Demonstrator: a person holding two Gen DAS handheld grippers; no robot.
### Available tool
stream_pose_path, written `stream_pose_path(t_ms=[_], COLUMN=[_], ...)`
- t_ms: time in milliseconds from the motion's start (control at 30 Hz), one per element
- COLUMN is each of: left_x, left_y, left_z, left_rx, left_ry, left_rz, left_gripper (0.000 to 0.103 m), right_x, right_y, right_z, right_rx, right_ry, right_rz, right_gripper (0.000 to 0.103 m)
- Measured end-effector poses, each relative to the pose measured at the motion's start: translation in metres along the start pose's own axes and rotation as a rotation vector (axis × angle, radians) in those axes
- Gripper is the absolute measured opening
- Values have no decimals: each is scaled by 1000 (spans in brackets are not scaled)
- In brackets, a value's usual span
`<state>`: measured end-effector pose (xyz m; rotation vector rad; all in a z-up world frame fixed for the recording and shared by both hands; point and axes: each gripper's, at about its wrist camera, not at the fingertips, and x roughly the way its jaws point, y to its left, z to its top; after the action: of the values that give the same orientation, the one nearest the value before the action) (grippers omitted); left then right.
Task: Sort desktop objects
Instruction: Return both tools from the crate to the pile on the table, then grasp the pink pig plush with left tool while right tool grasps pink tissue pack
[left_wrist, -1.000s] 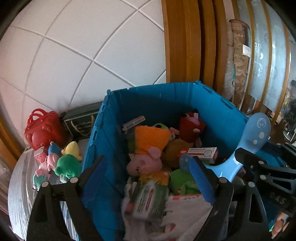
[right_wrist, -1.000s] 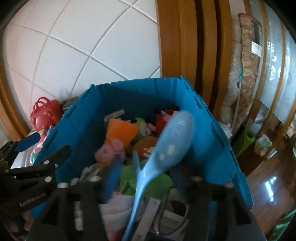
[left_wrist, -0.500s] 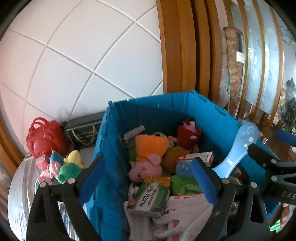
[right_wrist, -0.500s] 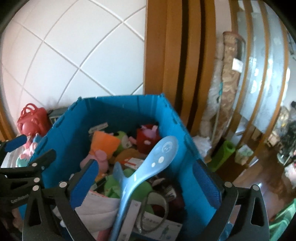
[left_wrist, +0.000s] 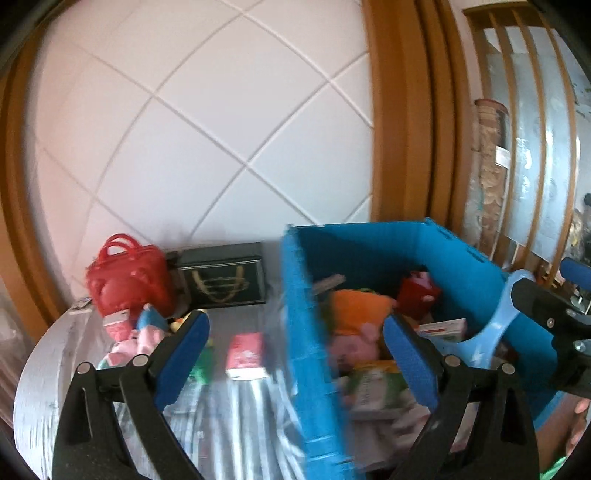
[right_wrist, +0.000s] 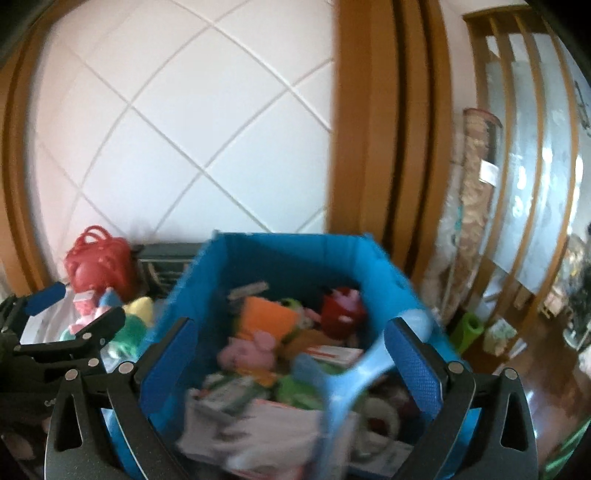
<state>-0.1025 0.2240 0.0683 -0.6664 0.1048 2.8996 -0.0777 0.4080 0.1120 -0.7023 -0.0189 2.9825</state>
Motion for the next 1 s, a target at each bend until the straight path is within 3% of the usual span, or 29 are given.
stream_pose_path(t_ms=[367,600,800,1000], left_x=[31,70,135,212], left_y=[203,309,385,430], left_z=[-47,-81,-104,-122], left_rx=[-51,-87,-113,-114], left_ry=[105,241,386,546], left_rz=[156,237,253,248], left_gripper=[97,97,97,97], right_x=[40,105,176,264], right_y=[168,253,281,286], right_z=[5,-8,-26,-49], right_rx=[-12,-34,-46,-31], right_ry=[34,167,311,454], right_rz=[190,231,176,114], right_gripper=[103,103,103,103])
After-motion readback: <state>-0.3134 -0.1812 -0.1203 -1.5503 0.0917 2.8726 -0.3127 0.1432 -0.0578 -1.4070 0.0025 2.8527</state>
